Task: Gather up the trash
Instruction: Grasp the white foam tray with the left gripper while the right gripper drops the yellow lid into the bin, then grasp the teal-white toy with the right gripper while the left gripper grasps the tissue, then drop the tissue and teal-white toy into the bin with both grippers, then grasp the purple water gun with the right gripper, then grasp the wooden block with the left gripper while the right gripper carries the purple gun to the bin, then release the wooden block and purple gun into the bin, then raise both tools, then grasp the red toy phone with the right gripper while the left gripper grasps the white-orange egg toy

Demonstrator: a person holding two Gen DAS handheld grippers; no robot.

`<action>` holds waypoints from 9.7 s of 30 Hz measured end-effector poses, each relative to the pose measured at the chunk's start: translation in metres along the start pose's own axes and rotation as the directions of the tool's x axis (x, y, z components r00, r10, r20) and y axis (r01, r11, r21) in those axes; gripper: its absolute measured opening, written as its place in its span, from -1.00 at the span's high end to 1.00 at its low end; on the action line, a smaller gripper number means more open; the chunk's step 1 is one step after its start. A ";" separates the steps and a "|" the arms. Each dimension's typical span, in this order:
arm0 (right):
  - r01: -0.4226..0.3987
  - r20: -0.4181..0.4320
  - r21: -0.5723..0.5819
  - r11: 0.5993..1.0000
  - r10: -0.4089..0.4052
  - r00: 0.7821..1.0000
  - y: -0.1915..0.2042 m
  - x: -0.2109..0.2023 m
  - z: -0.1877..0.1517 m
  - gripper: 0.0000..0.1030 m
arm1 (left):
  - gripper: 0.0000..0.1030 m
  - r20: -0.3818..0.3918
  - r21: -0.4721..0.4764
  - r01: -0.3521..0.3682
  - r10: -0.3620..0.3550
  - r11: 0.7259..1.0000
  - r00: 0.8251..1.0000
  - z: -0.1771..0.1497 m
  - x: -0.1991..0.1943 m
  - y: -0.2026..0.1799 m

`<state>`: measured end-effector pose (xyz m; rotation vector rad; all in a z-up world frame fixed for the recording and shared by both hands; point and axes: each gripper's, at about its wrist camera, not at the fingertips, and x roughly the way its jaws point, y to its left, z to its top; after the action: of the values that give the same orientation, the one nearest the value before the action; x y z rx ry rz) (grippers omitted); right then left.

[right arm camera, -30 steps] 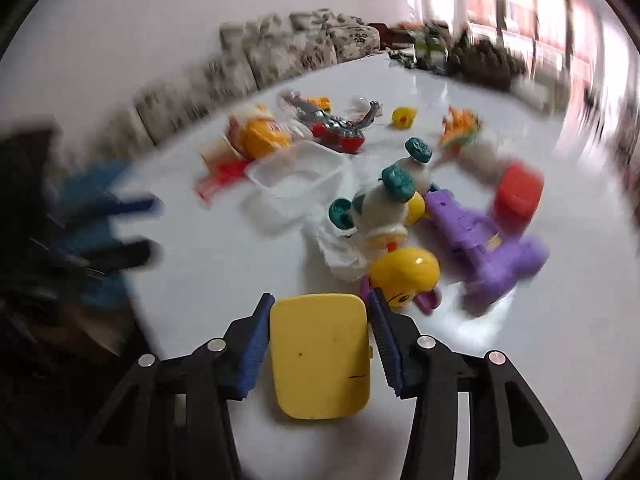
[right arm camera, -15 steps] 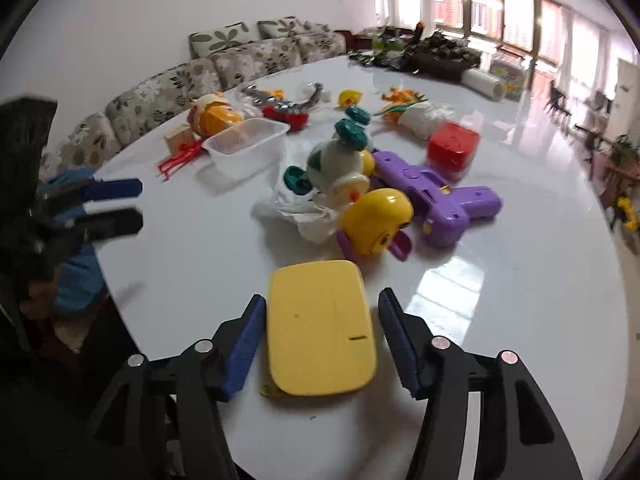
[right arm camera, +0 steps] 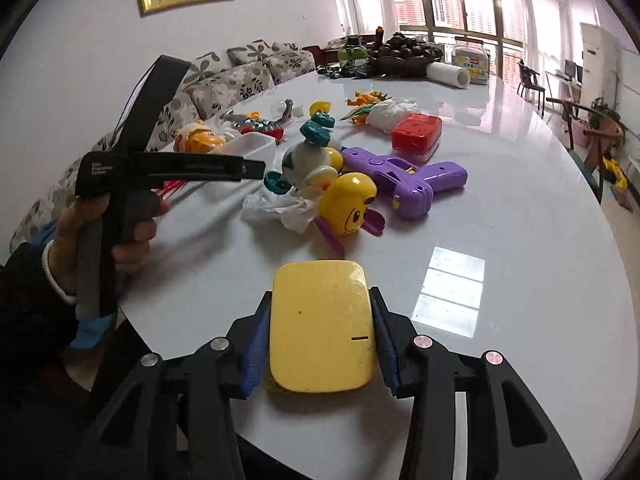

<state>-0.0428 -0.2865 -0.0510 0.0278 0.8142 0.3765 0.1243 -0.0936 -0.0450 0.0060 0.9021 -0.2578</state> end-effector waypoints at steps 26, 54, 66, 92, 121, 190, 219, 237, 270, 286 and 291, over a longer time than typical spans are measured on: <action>-0.273 -0.188 -0.071 0.959 0.256 0.948 0.131 -0.037 -0.087 0.12 | -0.22 0.013 0.204 0.094 -0.099 0.974 0.995 -0.240 -0.170 0.054; 0.040 0.034 -0.088 0.995 -0.037 0.999 0.046 -0.008 0.068 -0.44 | -0.59 -0.245 0.111 0.125 -0.095 0.986 0.965 -0.223 -0.109 0.068; -0.012 -0.086 -0.076 0.997 0.005 0.996 0.018 0.048 0.105 0.02 | -0.59 -0.110 0.149 0.151 -0.136 0.977 0.985 -0.174 -0.131 0.041; -0.137 0.210 0.136 0.981 0.107 0.972 -0.033 -0.080 0.055 0.02 | 0.98 0.124 0.190 0.092 -0.117 0.977 0.985 -0.027 -0.073 -0.061; -0.279 -0.522 0.037 0.960 0.257 0.813 0.112 0.086 -0.158 -0.32 | -0.44 -0.533 0.172 0.188 -0.069 0.967 0.843 -0.301 0.033 0.070; -0.193 0.016 0.108 0.975 0.193 0.981 0.020 -0.025 0.027 0.05 | 0.30 0.160 -0.003 -0.020 0.020 1.000 0.987 -0.036 -0.081 0.138; -0.258 -0.524 0.044 0.965 0.242 0.817 0.113 0.084 -0.167 -0.36 | -0.68 -0.439 0.150 0.116 -0.039 0.982 0.898 -0.301 0.007 0.065; 0.110 0.103 0.122 0.986 -0.123 0.987 -0.029 -0.014 0.108 -0.70 | -0.73 0.130 0.015 -0.008 0.006 1.000 0.991 -0.133 -0.159 0.086; 0.065 -0.038 0.130 0.989 -0.061 0.997 -0.004 -0.007 0.026 0.18 | -0.73 0.131 -0.446 0.092 -0.036 0.890 0.991 -0.002 -0.044 0.101; -0.036 -0.017 0.179 0.983 0.040 0.999 -0.015 -0.007 0.023 0.18 | -0.10 0.072 -0.615 -0.072 0.147 0.786 0.986 0.039 0.010 0.109; -0.038 0.008 0.186 0.982 0.037 0.999 -0.015 -0.016 0.024 0.18 | -0.10 0.104 -0.462 -0.084 0.148 0.883 0.983 0.029 -0.014 0.097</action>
<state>-0.0313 -0.3029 -0.0254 0.2185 0.8435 0.3343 0.1605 0.0003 -0.0257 -0.3908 0.8042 0.0724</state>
